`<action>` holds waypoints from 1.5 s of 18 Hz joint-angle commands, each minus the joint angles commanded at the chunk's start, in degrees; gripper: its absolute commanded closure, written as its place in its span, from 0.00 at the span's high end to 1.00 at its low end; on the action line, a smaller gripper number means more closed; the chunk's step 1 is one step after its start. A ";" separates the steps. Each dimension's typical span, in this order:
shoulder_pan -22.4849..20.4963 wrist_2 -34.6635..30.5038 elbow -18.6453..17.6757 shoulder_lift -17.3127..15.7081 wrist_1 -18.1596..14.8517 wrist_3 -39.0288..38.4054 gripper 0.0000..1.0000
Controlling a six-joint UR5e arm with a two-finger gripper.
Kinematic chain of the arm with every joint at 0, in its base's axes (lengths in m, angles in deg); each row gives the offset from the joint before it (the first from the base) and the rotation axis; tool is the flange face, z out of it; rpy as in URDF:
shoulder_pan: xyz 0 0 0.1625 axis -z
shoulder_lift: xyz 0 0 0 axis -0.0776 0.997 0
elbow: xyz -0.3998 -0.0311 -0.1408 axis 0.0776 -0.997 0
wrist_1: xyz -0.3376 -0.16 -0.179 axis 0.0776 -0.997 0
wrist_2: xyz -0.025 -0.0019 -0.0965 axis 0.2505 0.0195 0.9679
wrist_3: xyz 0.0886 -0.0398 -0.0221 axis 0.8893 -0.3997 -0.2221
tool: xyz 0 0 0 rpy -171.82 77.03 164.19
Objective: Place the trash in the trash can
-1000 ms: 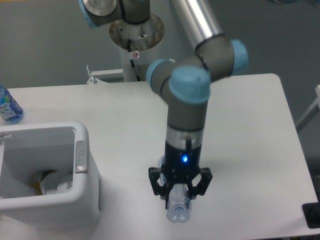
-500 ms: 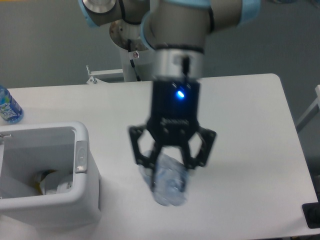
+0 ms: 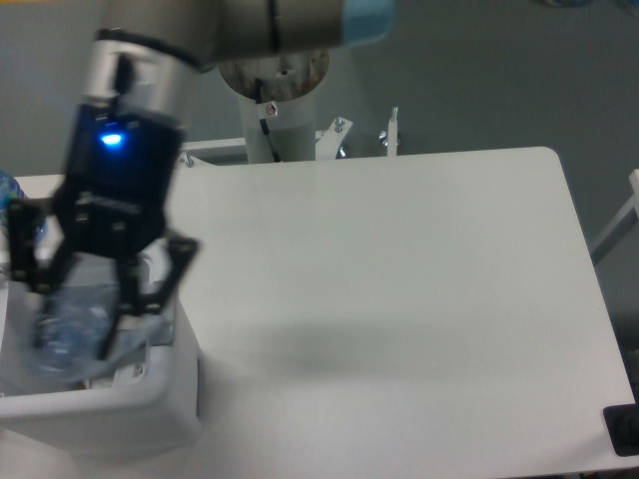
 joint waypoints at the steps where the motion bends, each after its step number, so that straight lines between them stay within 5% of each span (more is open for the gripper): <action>1: 0.09 0.09 0.00 0.09 0.00 0.18 1.00; 7: -0.96 -1.14 -1.49 -0.44 -0.26 -0.08 1.00; 16: -14.22 -18.09 -4.22 -1.76 -0.97 4.02 1.00; 20: -19.49 -25.12 -6.76 -4.47 -6.57 19.83 1.00; 27: -26.36 -25.93 -10.81 -10.10 -19.59 38.93 1.00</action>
